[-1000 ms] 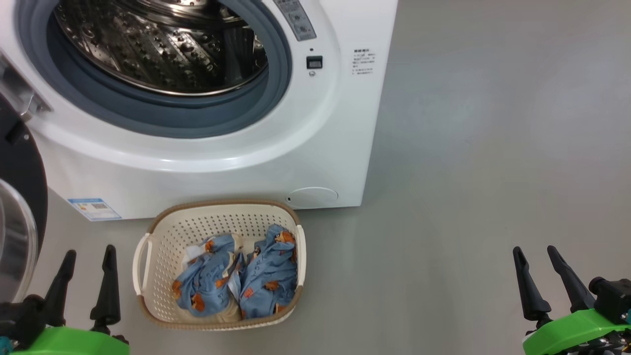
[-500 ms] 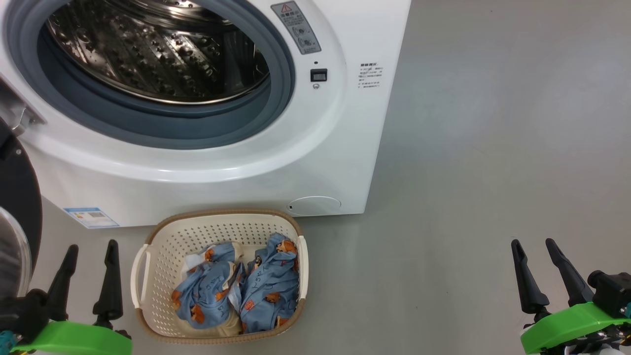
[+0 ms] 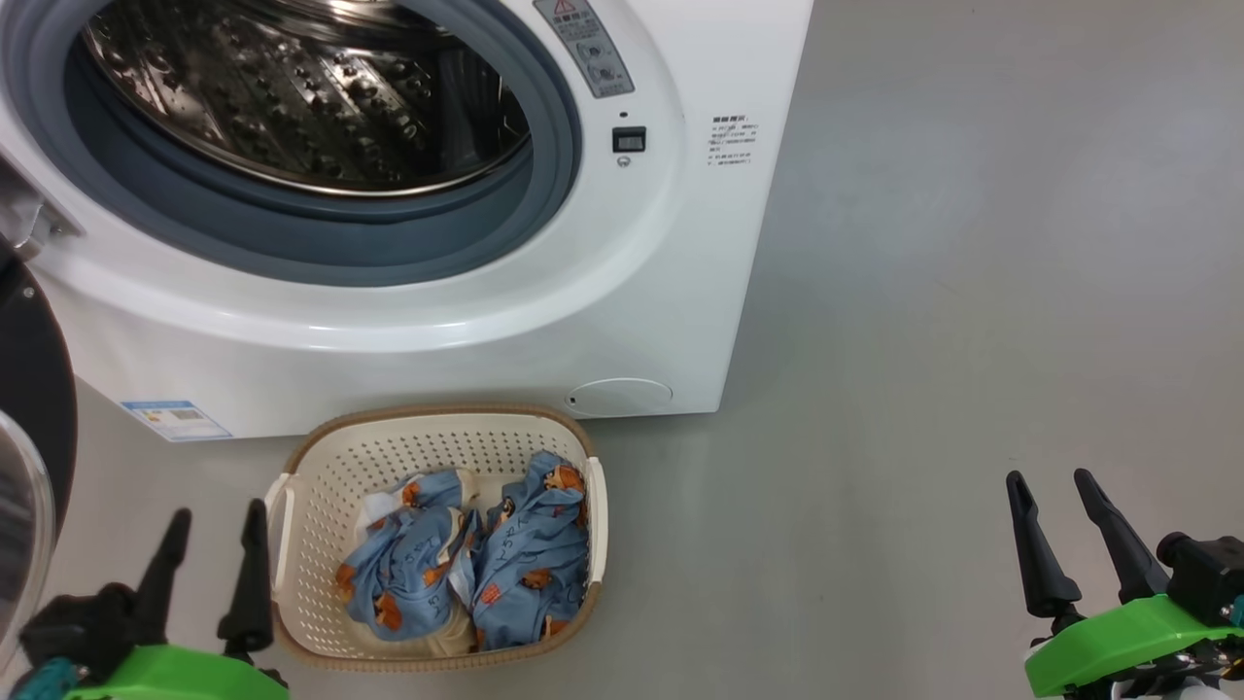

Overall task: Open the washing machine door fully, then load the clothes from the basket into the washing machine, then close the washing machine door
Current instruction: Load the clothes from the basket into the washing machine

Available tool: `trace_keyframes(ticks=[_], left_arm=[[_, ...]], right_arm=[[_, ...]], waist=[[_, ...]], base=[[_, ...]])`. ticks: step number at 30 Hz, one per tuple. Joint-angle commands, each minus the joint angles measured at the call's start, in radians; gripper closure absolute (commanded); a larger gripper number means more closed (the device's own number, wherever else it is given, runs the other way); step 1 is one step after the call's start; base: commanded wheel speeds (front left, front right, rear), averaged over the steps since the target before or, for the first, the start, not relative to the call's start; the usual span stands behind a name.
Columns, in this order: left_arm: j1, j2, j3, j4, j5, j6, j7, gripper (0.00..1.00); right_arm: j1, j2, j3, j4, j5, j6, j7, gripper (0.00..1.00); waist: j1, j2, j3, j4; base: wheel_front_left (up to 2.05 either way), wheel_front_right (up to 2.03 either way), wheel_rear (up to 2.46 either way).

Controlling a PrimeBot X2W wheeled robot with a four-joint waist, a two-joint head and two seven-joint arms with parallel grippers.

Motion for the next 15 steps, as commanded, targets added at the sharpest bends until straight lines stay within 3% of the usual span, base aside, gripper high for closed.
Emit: trace_keyframes(ticks=[1, 15], left_arm=[[-0.042, 0.025, 0.026, -0.009, 0.004, -0.002, -0.005, 0.0], [-0.13, 0.027, -0.112, 0.208, -0.041, -0.002, -0.005, 0.0]], right_arm=[[-0.024, -0.011, 0.026, -0.026, -0.008, 0.001, -0.013, 0.0], [-0.078, 0.013, 0.033, -0.042, -0.023, 0.001, -0.013, 0.0]], waist=[[0.0, 0.0, 0.005, -0.002], [0.0, 0.0, 0.127, -0.016]], base=[[0.0, 0.0, 0.0], [0.0, 0.0, 0.0]])
